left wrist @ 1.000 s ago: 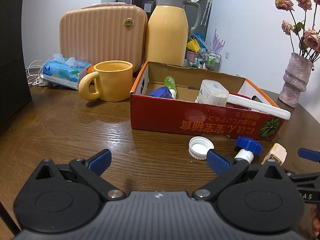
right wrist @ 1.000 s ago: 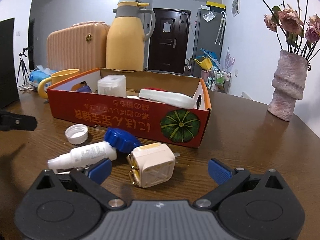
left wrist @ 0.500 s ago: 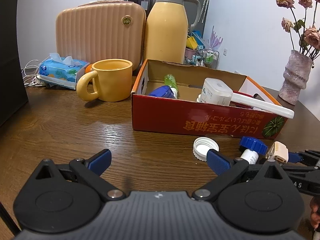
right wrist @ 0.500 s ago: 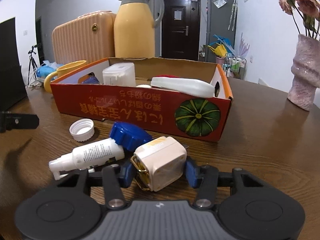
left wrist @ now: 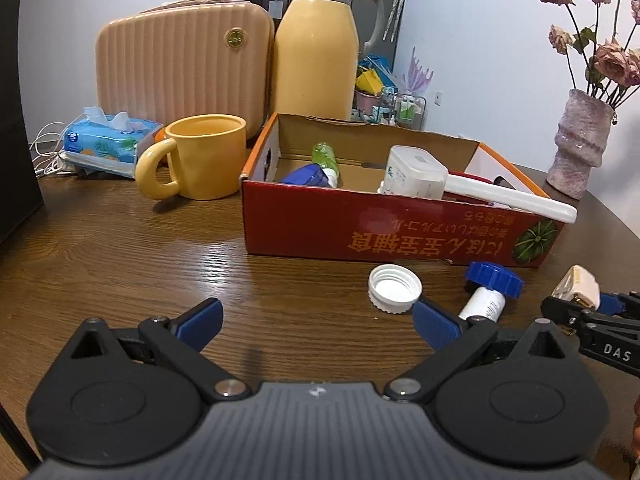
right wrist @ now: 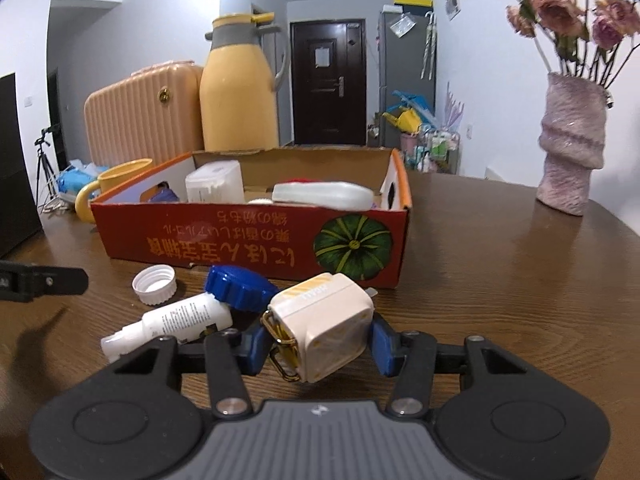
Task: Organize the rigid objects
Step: 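Grasp the white plug adapter with the right gripper while the left gripper approaches the blue-capped tube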
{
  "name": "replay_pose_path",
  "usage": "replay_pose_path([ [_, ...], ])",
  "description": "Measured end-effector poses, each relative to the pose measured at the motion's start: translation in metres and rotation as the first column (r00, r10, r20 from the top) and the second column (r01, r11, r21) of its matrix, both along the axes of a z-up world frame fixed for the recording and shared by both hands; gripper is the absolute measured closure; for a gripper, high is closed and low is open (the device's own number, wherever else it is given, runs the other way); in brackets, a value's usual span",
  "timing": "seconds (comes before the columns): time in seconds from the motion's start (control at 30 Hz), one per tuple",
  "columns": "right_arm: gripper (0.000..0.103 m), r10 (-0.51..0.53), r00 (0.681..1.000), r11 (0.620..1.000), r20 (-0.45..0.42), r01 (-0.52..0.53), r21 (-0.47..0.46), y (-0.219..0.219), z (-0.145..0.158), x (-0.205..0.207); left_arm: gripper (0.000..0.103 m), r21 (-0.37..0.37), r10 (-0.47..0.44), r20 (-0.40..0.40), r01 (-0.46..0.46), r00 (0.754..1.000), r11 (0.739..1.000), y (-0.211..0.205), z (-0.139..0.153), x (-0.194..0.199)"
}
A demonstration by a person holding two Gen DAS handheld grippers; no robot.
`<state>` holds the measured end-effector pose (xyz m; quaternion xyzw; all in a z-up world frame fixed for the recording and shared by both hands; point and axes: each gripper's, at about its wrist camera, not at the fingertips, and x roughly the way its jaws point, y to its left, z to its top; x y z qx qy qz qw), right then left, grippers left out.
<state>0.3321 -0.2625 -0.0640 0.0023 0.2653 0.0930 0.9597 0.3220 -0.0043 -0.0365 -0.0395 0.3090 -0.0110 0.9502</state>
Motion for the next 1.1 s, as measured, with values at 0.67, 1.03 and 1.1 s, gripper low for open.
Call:
replay_pose_path([
  [0.67,0.053,-0.067,0.994,0.996,0.089,0.061,0.070,-0.029,0.014,-0.028,0.000,0.059,-0.096,-0.036,0.098,0.995,0.993,-0.064,-0.011,-0.004],
  [1.03,0.053,-0.077,0.993,0.996,0.094,0.072,0.060,-0.042,0.014,-0.030,0.019,0.117,-0.166,-0.032,0.169,0.986,0.979,-0.104,-0.018,0.007],
  [1.1,0.053,-0.083,0.992,0.995,0.094,0.078,0.058,-0.045,0.014,-0.030,0.024,0.112,-0.171,-0.045,0.175,0.984,0.978,-0.106,-0.020,0.010],
])
